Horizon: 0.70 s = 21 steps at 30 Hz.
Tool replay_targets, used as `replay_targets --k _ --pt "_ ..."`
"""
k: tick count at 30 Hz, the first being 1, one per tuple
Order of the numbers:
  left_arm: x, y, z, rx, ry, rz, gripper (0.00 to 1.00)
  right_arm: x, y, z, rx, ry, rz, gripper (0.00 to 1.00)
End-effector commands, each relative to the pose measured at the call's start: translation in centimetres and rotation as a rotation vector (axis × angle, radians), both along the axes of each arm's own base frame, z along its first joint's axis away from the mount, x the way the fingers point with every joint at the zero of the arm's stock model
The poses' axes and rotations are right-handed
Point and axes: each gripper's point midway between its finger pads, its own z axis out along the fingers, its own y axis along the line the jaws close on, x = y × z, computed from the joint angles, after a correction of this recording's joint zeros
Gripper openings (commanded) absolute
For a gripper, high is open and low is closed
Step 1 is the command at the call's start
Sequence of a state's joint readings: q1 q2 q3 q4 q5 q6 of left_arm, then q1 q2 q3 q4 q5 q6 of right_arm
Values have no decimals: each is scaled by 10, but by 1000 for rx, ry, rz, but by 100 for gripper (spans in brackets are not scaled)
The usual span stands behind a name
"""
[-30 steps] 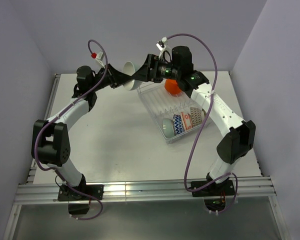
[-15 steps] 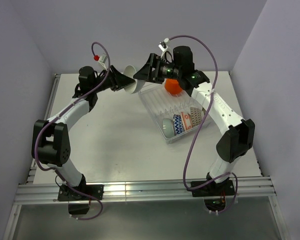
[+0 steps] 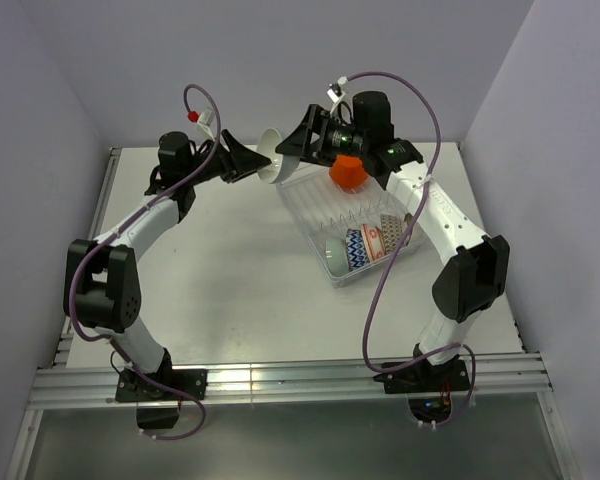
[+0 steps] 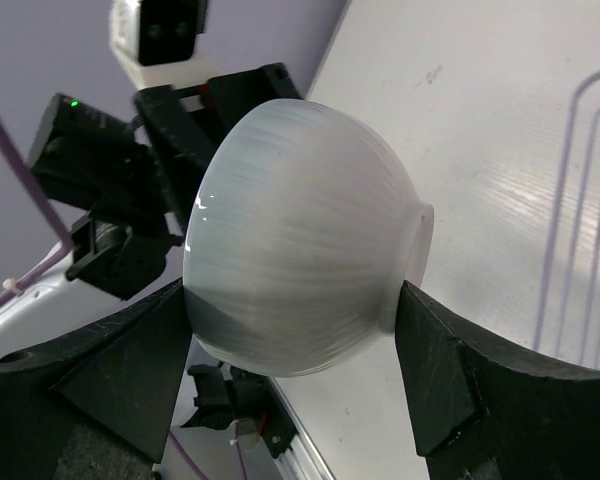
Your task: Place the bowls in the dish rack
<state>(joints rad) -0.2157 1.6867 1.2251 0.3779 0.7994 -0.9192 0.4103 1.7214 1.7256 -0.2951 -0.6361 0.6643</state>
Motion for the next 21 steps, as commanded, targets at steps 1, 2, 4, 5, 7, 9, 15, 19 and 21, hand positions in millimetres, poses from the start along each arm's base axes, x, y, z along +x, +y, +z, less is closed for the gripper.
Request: replay_targets --k 1,2,4,5,7,9,15,19,21 --pt "10 -1 18 10 -76 15 70 14 -12 7 13 -34 -50 0" --pt "11 0 16 17 -69 24 76 16 -15 5 9 -27 -59 0" --pt "14 1 14 29 -73 33 80 24 -23 -5 -11 -15 -94 0" --pt "14 1 13 34 -71 36 83 25 -25 -7 -16 -10 -103 0" --pt "15 1 13 43 -72 38 84 31 -33 -16 -40 -2 -123 0" --pt "16 2 13 47 -74 44 86 39 -44 -26 -74 7 -162 0" --pt "17 3 11 63 -82 53 88 58 -74 -58 -199 1 -268 0" --pt "15 4 8 76 -76 54 88 68 -86 -81 -269 2 -301 0" --pt "15 5 5 83 -73 54 89 73 -90 -92 -290 15 -308 0"
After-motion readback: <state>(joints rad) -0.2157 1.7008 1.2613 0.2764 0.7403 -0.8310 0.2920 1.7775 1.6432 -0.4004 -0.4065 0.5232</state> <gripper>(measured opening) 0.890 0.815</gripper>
